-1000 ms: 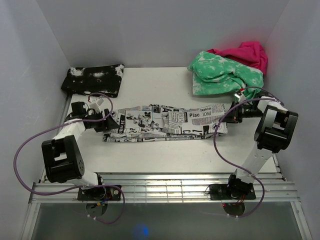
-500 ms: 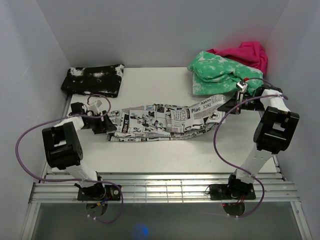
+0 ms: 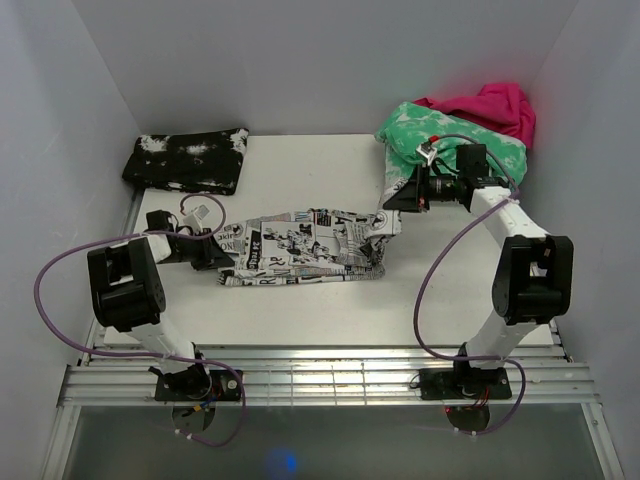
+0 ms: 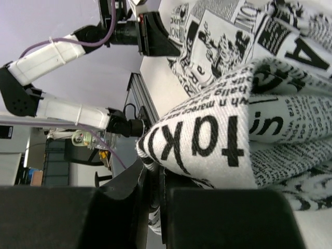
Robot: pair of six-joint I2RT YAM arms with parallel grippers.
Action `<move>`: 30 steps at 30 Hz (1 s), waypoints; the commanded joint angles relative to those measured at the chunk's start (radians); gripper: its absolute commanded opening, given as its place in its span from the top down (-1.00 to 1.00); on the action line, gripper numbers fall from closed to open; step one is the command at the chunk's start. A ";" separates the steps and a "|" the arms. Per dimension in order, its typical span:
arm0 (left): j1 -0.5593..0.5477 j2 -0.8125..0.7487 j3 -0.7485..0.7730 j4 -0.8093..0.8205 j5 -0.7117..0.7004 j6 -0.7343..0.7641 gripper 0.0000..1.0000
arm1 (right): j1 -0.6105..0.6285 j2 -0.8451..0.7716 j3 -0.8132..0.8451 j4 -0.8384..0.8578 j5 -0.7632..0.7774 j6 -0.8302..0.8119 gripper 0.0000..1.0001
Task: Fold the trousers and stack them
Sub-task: Fold the trousers
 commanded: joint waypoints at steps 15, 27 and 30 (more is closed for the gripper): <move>-0.017 0.031 -0.006 0.003 0.090 0.022 1.00 | 0.432 0.260 0.221 0.553 0.163 0.500 0.85; -0.018 0.052 -0.010 0.026 0.107 0.006 1.00 | 0.613 0.452 0.345 0.656 0.218 0.604 0.85; -0.017 0.060 -0.013 0.029 0.110 0.003 1.00 | 0.641 0.503 0.385 0.671 0.226 0.621 0.85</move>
